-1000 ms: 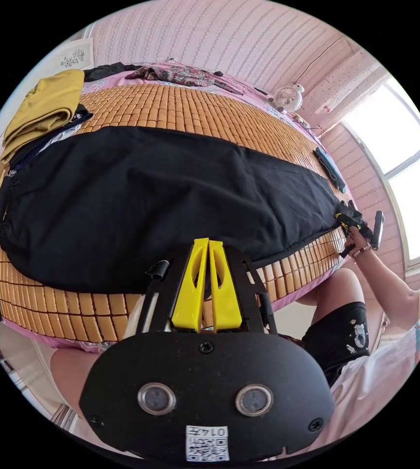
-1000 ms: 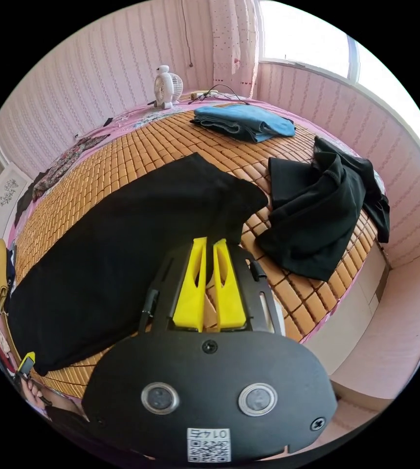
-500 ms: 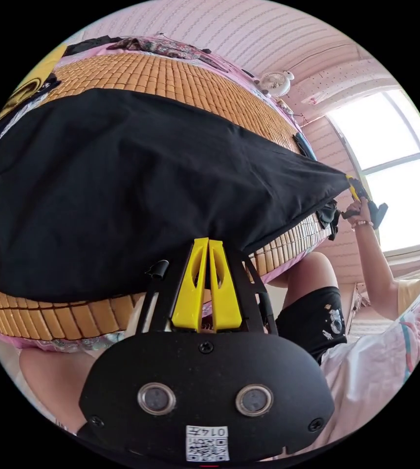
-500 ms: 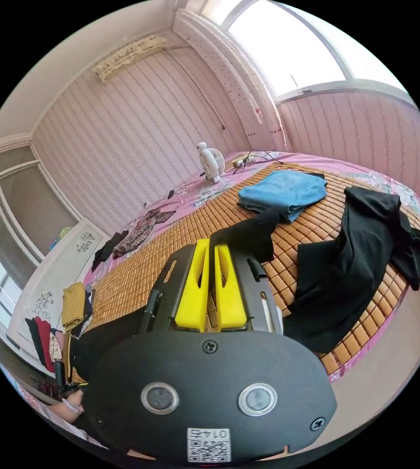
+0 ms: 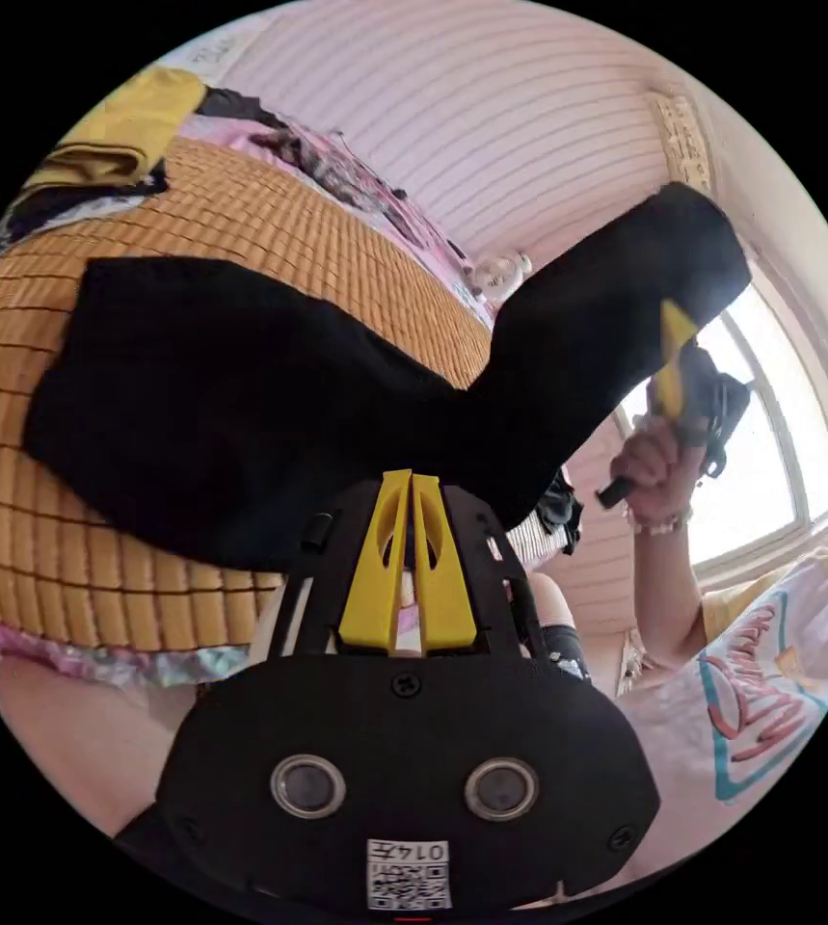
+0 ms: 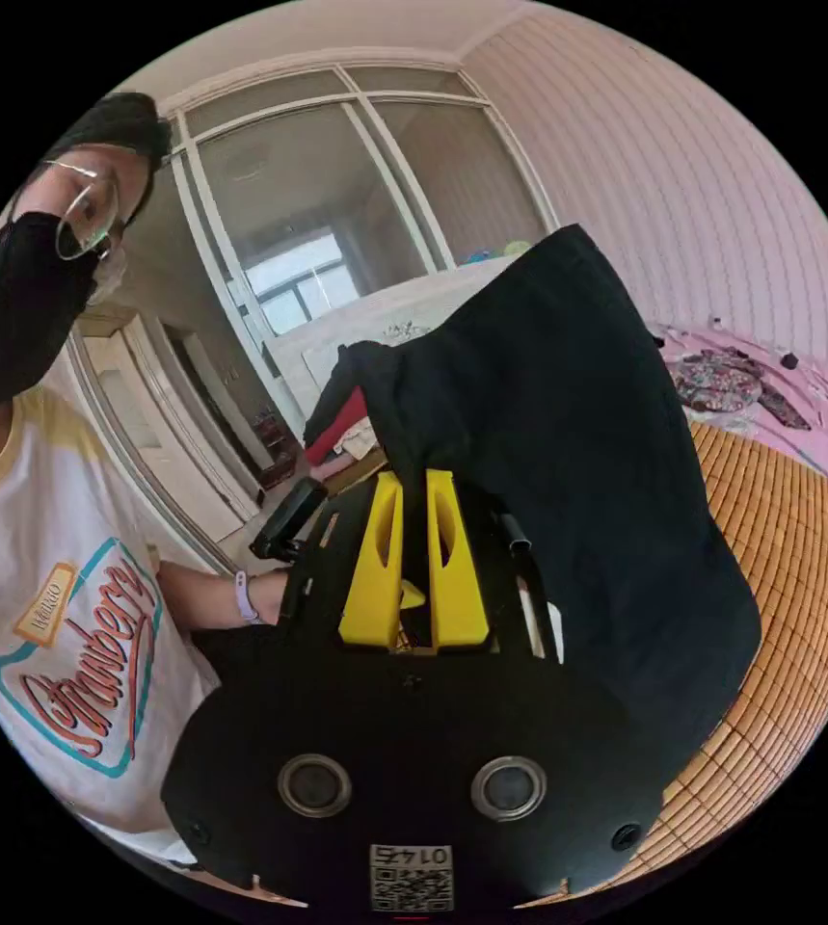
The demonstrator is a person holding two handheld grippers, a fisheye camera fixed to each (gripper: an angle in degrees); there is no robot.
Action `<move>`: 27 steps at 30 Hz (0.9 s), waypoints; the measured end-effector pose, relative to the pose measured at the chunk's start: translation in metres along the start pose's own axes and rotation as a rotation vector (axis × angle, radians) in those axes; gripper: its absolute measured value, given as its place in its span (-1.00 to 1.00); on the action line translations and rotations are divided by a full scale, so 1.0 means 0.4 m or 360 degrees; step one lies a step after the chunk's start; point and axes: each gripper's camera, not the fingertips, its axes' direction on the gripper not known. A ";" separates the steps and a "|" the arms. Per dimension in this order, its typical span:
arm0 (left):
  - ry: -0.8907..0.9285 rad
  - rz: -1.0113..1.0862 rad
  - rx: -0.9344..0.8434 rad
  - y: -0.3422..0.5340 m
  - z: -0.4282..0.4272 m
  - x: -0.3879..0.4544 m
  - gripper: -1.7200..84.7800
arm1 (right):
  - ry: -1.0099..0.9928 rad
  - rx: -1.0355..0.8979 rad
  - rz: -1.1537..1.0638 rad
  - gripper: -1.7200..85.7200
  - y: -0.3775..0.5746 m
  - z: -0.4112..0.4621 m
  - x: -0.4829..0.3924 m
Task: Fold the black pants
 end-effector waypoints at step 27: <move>-0.0493 0.0077 -0.0198 0.091 -0.015 -0.070 -0.85 | 0.0684 -0.1046 -0.0059 -0.66 -0.127 0.812 0.054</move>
